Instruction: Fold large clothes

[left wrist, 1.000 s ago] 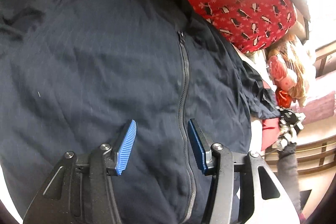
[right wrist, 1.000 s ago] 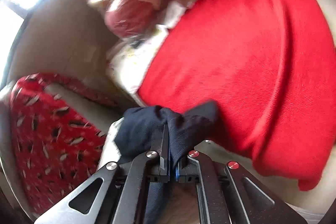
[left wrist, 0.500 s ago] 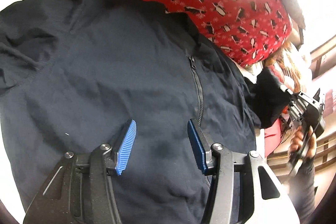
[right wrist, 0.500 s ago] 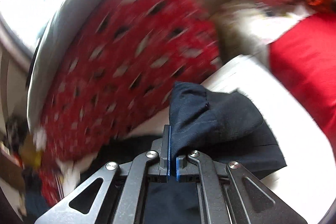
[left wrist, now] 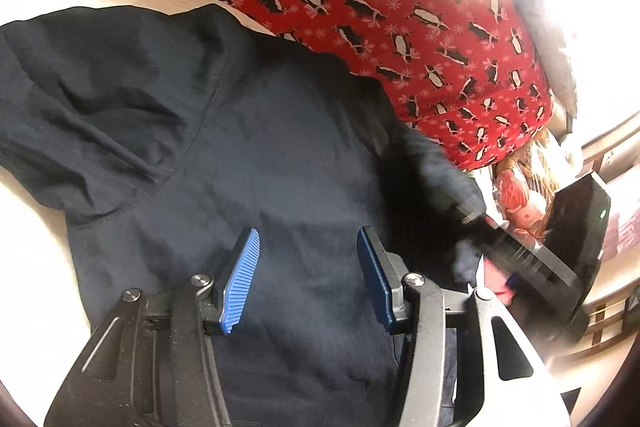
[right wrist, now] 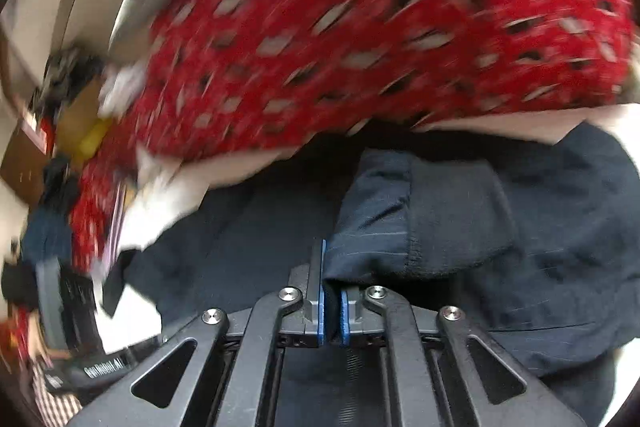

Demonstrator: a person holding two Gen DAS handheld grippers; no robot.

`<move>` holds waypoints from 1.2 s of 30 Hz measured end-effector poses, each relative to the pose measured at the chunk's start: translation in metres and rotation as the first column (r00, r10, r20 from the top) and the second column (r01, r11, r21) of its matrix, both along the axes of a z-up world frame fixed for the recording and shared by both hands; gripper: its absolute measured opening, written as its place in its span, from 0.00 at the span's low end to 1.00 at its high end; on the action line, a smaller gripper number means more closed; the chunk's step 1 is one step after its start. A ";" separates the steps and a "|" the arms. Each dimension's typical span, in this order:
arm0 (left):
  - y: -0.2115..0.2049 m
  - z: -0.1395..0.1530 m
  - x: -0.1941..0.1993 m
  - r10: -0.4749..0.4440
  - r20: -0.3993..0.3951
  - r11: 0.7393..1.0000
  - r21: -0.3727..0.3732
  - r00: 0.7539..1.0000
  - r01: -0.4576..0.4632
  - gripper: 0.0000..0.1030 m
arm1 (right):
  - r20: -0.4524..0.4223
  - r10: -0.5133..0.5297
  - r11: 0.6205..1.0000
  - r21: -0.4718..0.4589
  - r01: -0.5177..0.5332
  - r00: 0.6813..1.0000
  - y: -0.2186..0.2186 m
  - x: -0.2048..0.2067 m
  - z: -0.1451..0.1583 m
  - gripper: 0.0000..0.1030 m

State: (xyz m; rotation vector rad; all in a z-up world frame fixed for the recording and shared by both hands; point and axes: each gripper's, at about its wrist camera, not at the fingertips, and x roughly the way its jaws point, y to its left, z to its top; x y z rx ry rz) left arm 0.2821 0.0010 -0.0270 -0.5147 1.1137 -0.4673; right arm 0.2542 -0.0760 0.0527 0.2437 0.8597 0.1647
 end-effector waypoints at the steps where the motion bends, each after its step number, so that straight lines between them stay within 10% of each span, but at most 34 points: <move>1: 0.000 -0.001 0.001 -0.002 -0.006 1.000 -0.012 1.000 0.002 0.48 | -0.017 0.025 1.000 -0.010 -0.025 1.000 0.010 -0.001 -0.008 0.12; 11: -0.039 -0.001 0.000 -0.150 -0.040 0.981 -0.127 0.988 0.144 0.49 | -0.198 0.154 0.987 0.069 -0.143 0.968 0.018 -0.058 -0.049 0.51; 17: -0.110 0.012 -0.012 -0.220 0.026 0.963 0.166 0.975 0.213 0.63 | -0.173 -0.020 0.990 0.133 0.043 0.985 -0.056 -0.104 -0.033 0.51; 24: -0.182 -0.003 -0.006 -0.242 0.039 0.817 0.547 0.969 0.182 0.62 | -0.121 -0.193 0.945 0.245 0.218 0.974 -0.134 -0.141 -0.015 0.52; 27: -0.161 0.001 0.005 -0.150 0.029 0.888 0.443 0.988 0.122 0.15 | -0.103 -0.233 0.927 0.277 0.253 0.967 -0.156 -0.152 -0.009 0.52; 30: -0.107 0.013 0.009 0.012 0.018 0.969 0.245 1.000 -0.016 0.15 | -0.066 -0.288 0.913 0.284 0.294 0.955 -0.178 -0.160 0.000 0.56; 36: -0.026 -0.021 0.009 0.140 -0.140 0.984 0.129 0.980 -0.122 0.15 | -0.085 -0.427 0.848 0.309 0.431 0.900 -0.228 -0.150 -0.005 0.57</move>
